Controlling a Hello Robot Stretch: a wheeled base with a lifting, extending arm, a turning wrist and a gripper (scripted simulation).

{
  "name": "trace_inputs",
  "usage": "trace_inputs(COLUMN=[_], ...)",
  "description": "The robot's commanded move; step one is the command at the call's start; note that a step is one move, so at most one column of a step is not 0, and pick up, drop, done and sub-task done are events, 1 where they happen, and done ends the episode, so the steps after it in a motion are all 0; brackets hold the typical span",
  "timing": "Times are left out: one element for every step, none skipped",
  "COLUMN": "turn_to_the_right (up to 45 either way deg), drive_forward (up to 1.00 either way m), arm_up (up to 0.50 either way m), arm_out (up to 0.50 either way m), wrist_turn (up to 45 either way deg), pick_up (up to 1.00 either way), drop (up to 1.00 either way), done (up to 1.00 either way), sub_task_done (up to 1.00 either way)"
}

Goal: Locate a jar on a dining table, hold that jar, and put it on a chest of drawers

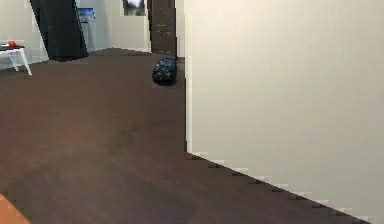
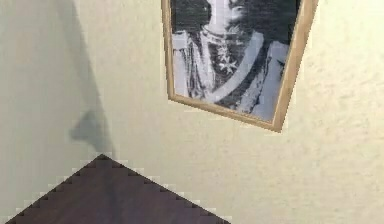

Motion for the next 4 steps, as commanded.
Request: trace_inputs(turn_to_the_right=[12.0,0.0,-45.0,-24.0], drive_forward=[0.0,0.9,0.0,0.0], arm_up=[0.0,0.0,0.0,0.0], arm_out=[0.0,0.0,0.0,0.0], wrist_turn=[0.0,0.0,0.0,0.0], pick_up=[0.0,0.0,0.0,0.0], drop=[0.0,0.0,0.0,0.0], done=[0.0,0.0,0.0,0.0], sub_task_done=[0.0,0.0,0.0,0.0])
